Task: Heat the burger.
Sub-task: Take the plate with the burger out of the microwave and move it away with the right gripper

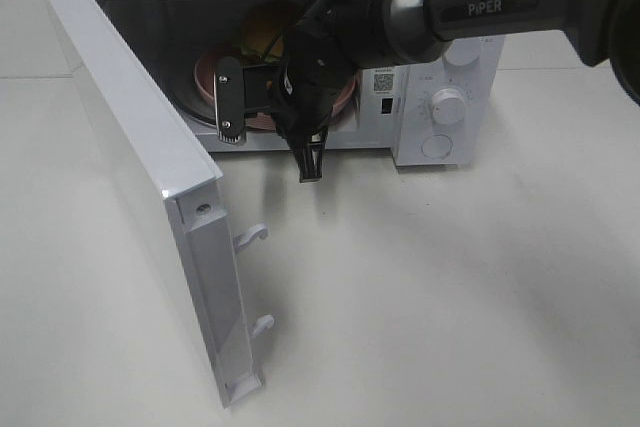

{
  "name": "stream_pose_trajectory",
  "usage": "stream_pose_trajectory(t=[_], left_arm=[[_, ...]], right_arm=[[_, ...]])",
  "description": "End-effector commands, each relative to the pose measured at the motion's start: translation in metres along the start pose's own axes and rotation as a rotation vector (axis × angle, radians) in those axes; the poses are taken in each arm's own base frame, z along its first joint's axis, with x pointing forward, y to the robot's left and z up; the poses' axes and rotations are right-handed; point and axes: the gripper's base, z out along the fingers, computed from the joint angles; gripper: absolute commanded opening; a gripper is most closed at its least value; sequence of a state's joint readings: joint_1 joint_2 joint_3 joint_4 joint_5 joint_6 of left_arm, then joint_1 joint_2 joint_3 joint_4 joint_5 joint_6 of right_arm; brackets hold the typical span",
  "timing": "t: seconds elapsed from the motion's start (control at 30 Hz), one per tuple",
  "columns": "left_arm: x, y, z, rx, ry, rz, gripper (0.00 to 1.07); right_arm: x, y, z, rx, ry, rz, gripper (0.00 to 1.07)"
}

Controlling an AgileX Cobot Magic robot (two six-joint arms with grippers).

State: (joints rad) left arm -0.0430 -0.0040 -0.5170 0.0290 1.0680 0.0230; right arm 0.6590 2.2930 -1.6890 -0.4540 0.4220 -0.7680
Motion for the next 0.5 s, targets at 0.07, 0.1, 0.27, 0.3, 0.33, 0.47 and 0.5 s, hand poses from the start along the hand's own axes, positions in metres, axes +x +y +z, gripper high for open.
stream_pose_trajectory(t=[0.07,0.1,0.27,0.3,0.33,0.47,0.5], left_arm=[[0.001,0.000,-0.002,-0.002,-0.019,-0.001,1.00],[0.001,0.000,-0.002,-0.002,-0.019,-0.001,1.00],[0.001,0.000,-0.002,-0.002,-0.019,-0.001,1.00],[0.001,0.000,-0.002,-0.002,-0.019,-0.001,1.00],[0.001,0.000,-0.002,-0.002,-0.019,-0.001,1.00],[0.001,0.000,-0.002,-0.002,-0.019,-0.001,1.00],[0.001,0.000,-0.002,-0.002,-0.019,-0.001,1.00]], right_arm=[[0.000,-0.008,-0.015,-0.017,-0.006,-0.025,0.00],[0.000,-0.009,-0.017,-0.021,-0.009,-0.031,0.00],[0.000,-0.015,-0.028,-0.011,-0.006,-0.078,0.00],[0.000,-0.018,-0.032,-0.002,-0.011,-0.075,0.00],[0.000,-0.018,-0.032,-0.002,-0.011,-0.075,0.00],[-0.001,-0.020,-0.042,0.007,-0.033,-0.114,0.00],[-0.001,-0.020,-0.042,0.007,-0.033,-0.114,0.00]])
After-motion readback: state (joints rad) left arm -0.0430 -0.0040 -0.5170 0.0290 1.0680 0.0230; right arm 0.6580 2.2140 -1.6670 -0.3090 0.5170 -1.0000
